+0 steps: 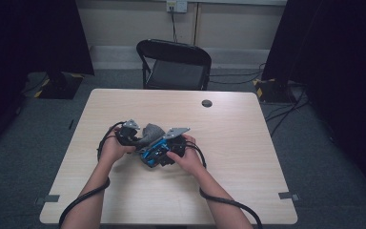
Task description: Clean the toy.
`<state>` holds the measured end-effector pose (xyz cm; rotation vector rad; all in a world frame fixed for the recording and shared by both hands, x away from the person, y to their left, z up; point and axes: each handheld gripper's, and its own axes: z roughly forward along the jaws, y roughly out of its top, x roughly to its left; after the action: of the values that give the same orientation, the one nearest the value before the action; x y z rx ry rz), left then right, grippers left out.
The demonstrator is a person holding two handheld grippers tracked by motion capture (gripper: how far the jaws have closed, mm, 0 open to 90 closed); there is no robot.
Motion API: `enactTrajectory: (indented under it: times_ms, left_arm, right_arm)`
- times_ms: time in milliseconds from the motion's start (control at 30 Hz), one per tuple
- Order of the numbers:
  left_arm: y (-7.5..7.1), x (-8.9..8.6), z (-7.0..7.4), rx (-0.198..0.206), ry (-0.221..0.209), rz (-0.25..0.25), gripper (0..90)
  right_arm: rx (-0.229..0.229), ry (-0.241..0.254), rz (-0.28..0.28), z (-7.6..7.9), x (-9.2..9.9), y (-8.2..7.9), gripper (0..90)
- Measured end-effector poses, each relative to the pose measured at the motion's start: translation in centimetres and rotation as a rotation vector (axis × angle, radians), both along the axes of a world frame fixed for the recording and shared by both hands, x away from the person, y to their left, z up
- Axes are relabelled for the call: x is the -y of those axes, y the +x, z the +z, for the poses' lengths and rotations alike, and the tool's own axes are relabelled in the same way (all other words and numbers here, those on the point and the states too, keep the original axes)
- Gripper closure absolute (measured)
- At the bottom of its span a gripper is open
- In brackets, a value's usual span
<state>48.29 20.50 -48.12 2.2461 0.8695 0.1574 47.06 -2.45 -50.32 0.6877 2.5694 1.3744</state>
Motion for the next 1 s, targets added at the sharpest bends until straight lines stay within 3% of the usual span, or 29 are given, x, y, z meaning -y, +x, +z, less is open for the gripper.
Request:
enactTrajectory:
  times_ms: [633, 1000]
  left_arm:
    - [-3.0, -2.8, 0.0, -0.021, -0.020, 0.029, 72.0]
    - [-5.2, -4.0, -0.1, -0.018, -0.062, 0.043, 72.0]
  right_arm:
    - [-0.001, 0.000, 0.000, 0.0, 0.0, 0.0, 0.0]
    - [0.000, 0.000, 0.000, 0.0, 0.0, 0.0, 0.0]
